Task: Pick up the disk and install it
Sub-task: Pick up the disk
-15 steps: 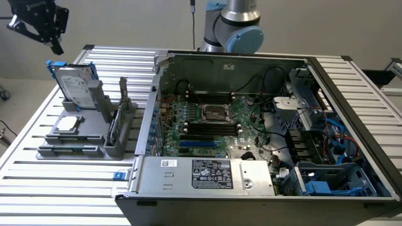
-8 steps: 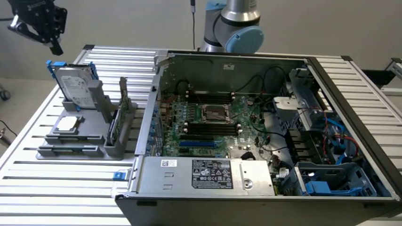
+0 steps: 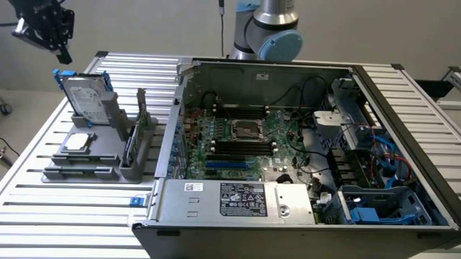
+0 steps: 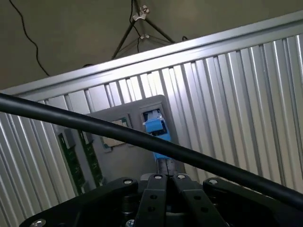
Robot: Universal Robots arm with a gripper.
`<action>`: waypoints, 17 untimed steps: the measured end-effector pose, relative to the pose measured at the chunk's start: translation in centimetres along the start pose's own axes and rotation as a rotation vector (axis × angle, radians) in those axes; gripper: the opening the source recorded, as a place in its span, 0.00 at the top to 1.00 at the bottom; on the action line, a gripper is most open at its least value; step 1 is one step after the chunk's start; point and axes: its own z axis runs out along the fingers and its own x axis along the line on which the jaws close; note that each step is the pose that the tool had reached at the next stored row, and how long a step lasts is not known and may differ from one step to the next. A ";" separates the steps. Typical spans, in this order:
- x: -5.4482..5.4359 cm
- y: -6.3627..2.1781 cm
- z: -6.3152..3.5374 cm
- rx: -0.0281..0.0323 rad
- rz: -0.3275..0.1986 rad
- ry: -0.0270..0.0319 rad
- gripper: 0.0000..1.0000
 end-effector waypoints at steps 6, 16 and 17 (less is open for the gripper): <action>0.0 0.01 0.17 -0.0030 -0.096 -0.0017 0.89; 0.0 0.05 0.23 -0.0195 -0.205 -0.0009 0.89; 0.0 0.05 0.24 -0.0195 -0.214 -0.0011 0.89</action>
